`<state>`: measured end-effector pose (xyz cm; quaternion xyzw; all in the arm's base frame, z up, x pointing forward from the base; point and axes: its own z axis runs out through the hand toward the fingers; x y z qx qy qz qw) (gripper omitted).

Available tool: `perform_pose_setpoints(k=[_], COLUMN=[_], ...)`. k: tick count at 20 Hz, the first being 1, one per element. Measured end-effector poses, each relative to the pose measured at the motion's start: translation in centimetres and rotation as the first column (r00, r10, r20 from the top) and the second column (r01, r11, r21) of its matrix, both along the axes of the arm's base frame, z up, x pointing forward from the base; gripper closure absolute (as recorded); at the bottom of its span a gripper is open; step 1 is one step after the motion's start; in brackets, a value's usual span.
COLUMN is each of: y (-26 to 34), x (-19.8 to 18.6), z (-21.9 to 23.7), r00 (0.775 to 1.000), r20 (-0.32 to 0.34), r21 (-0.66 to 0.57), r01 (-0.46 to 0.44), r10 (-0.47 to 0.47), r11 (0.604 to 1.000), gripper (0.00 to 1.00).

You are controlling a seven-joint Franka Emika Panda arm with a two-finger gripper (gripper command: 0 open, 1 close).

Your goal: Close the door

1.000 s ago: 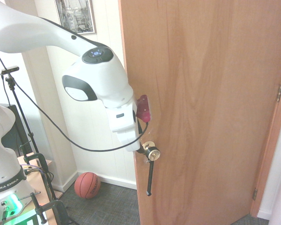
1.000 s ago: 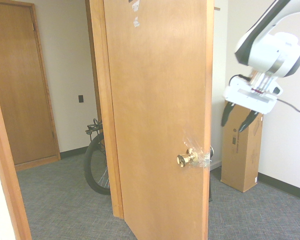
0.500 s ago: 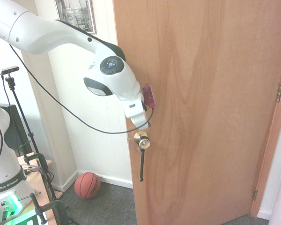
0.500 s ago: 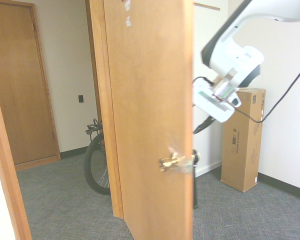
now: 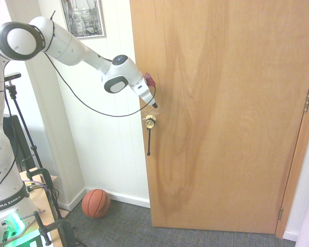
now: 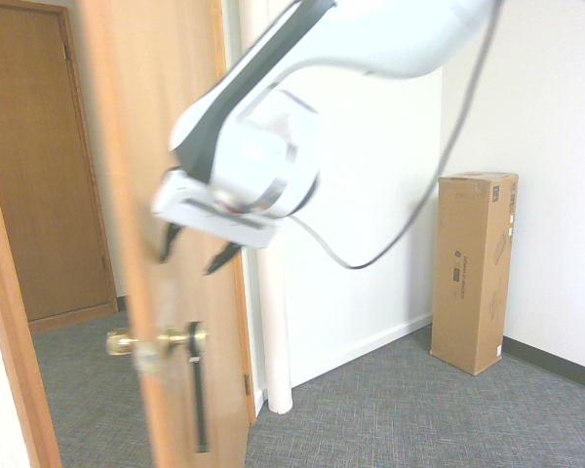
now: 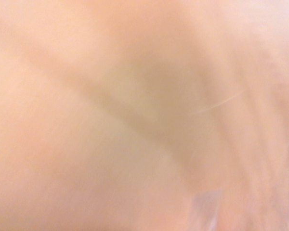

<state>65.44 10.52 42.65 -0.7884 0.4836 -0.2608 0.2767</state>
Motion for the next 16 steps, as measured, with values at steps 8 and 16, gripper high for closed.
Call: perform_pose_setpoints(k=[8, 16], y=[15.8, 4.3], x=[-4.0, -13.6], z=[4.8, 0.8], r00=[0.992, 0.968], r20=[0.022, -0.249], r21=[-0.141, -0.361], r01=[-0.118, -0.111], r10=[0.123, 0.019], r11=[0.983, 0.926], gripper=[0.0, 0.0])
